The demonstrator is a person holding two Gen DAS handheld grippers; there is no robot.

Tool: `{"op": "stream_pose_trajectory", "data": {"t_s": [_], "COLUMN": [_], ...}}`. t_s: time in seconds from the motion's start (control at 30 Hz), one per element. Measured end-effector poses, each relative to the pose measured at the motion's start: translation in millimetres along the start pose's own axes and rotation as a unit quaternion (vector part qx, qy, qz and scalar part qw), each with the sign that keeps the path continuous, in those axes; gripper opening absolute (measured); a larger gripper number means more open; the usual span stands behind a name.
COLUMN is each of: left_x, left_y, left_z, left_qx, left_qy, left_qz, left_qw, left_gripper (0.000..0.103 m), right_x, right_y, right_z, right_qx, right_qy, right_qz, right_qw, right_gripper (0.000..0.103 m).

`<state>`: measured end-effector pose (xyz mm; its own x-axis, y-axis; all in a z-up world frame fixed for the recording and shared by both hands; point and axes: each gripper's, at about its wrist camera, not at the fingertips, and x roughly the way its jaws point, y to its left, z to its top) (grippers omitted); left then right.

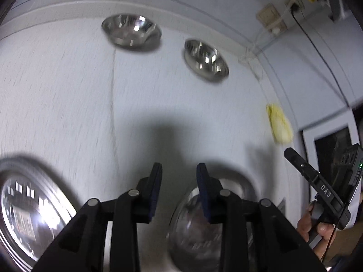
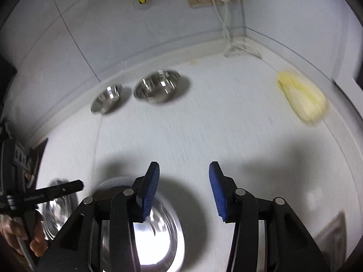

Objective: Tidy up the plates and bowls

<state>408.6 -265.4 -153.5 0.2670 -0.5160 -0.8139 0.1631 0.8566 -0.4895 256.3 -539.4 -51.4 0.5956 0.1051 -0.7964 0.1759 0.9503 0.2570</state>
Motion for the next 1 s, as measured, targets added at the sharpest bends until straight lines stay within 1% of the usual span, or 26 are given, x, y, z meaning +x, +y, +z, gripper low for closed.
{"op": "stream_pose_trajectory", "data": {"t_s": [0.07,0.13,0.2,0.23,0.27,0.4,0.5,0.6,0.7,0.73,0.77,0.8,0.83,0.87,0.9,0.93,1.0], "left_x": [9,22,37,45,55,87,103,121,139,142,146,150,153,156,157,159,156], "left_y": [-6,-10,-11,-11,-11,-3,2,6,8,8,7,6,4,4,4,3,1], "left_z": [30,58,87,102,117,158,175,190,197,195,194,193,192,191,190,191,192], "left_qx": [-0.013,-0.022,-0.036,-0.039,-0.046,-0.073,-0.073,-0.074,-0.073,-0.071,-0.068,-0.063,-0.059,-0.055,-0.049,-0.045,-0.041], "left_qy": [-0.001,0.002,-0.007,-0.01,-0.01,-0.011,-0.014,-0.007,0.002,0.004,0.007,0.009,0.011,0.011,0.014,0.017,0.012], "left_qz": [-0.006,-0.012,-0.005,-0.004,-0.002,0.006,0.011,0.016,0.015,0.013,0.011,0.008,0.005,0.0,-0.008,-0.014,-0.013], "left_qw": [0.9999,0.9997,0.9993,0.9992,0.9989,0.9972,0.9972,0.9971,0.9972,0.9974,0.9976,0.9979,0.9982,0.9984,0.9986,0.9988,0.999], "left_gripper": [0.031,0.032,0.032,0.032,0.032,0.032,0.032,0.032,0.032,0.032,0.032,0.03,0.029,0.026,0.016,0.014,0.013], "right_x": [14,40,62,79,92,145,171,194,208,212,217,221,224,228,230,233,234], "right_y": [7,13,15,16,17,13,11,8,7,8,9,10,10,12,12,14,16], "right_z": [33,68,92,106,115,140,149,154,156,156,156,156,155,154,152,151,150], "right_qx": [-0.009,-0.008,-0.005,0.0,0.007,0.038,0.047,0.052,0.057,0.054,0.049,0.049,0.049,0.046,0.043,0.041,0.039], "right_qy": [-0.001,0.012,0.022,0.032,0.039,0.062,0.073,0.081,0.09,0.093,0.097,0.1,0.104,0.108,0.111,0.114,0.111], "right_qz": [-0.005,0.004,0.005,0.007,0.007,0.003,-0.002,-0.008,-0.003,-0.006,-0.01,-0.009,-0.006,-0.005,-0.007,-0.007,-0.01], "right_qw": [1.0,1.0,1.0,0.999,0.999,0.997,0.996,0.995,0.994,0.994,0.994,0.994,0.993,0.993,0.993,0.993,0.993], "right_gripper": [0.044,0.044,0.044,0.044,0.044,0.044,0.044,0.044,0.043,0.042,0.037,0.031,0.027,0.019,0.012,0.011,0.01]}}
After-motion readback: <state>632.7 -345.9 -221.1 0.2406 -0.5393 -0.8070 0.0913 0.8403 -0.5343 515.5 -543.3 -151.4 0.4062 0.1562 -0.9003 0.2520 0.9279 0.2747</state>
